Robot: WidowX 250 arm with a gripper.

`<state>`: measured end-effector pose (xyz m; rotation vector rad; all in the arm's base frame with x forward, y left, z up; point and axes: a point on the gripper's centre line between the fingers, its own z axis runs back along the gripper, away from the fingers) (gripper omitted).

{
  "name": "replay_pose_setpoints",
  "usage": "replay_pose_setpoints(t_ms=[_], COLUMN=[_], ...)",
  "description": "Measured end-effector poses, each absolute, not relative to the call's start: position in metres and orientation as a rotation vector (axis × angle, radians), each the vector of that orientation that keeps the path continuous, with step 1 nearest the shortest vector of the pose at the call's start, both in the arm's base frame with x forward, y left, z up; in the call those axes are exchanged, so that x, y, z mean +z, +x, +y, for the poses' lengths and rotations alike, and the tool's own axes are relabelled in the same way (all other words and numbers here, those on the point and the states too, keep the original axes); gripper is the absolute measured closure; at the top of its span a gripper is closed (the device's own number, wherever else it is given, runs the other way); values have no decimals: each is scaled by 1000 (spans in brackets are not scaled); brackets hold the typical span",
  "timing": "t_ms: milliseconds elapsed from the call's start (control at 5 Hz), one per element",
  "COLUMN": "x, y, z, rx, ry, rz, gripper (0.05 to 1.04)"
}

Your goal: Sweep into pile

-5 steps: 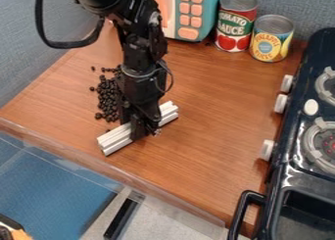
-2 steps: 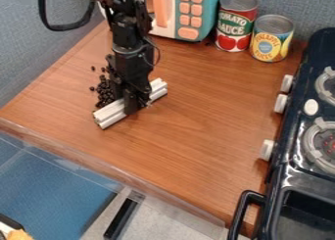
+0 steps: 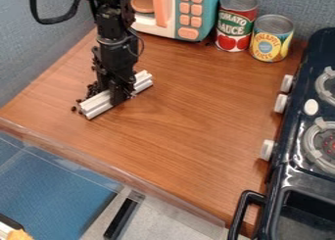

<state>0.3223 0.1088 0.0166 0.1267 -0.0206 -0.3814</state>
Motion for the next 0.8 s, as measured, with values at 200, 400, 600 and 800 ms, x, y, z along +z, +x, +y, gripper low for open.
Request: replay_pose_setpoints(t_ms=[200, 400, 600, 800], x=[18, 22, 20, 20], y=[323, 328, 337, 336], z=[114, 123, 126, 124], rx=[-361, -303, -252, -226], ry=[131, 138, 133, 118], rz=[-27, -40, -55, -49], gripper=[712, 712, 711, 712])
